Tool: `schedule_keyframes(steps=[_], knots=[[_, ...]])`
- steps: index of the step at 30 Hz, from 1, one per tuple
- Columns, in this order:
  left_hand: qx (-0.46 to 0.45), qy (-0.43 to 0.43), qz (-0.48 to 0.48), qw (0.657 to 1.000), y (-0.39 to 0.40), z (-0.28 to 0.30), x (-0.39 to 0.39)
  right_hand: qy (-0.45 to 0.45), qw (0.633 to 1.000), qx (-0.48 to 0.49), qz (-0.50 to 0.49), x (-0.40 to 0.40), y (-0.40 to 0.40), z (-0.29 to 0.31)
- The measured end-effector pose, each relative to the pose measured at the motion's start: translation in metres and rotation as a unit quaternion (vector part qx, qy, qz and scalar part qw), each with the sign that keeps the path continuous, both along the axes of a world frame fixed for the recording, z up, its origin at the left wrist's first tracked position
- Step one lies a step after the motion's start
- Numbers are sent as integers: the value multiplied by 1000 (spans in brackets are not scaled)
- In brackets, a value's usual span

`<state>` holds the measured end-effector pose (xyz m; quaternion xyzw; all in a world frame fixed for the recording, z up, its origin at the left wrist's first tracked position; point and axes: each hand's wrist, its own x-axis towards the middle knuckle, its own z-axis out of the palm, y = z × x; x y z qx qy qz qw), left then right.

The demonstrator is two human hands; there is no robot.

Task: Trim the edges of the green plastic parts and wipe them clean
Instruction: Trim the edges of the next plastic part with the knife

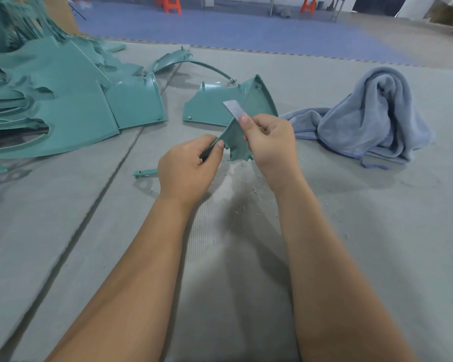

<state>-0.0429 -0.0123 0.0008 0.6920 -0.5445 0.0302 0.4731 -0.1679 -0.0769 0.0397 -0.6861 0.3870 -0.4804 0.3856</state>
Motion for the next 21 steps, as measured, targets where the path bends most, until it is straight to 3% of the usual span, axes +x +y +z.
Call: schedule_keyframes(steps=[10, 21], knots=[[-15, 19, -15, 1000, 0, -3, 0, 163, 985, -38, -30, -11, 4, 22], [-21, -6, -21, 1000, 1, 1, -1, 191, 980, 30, 40, -22, 4, 30]])
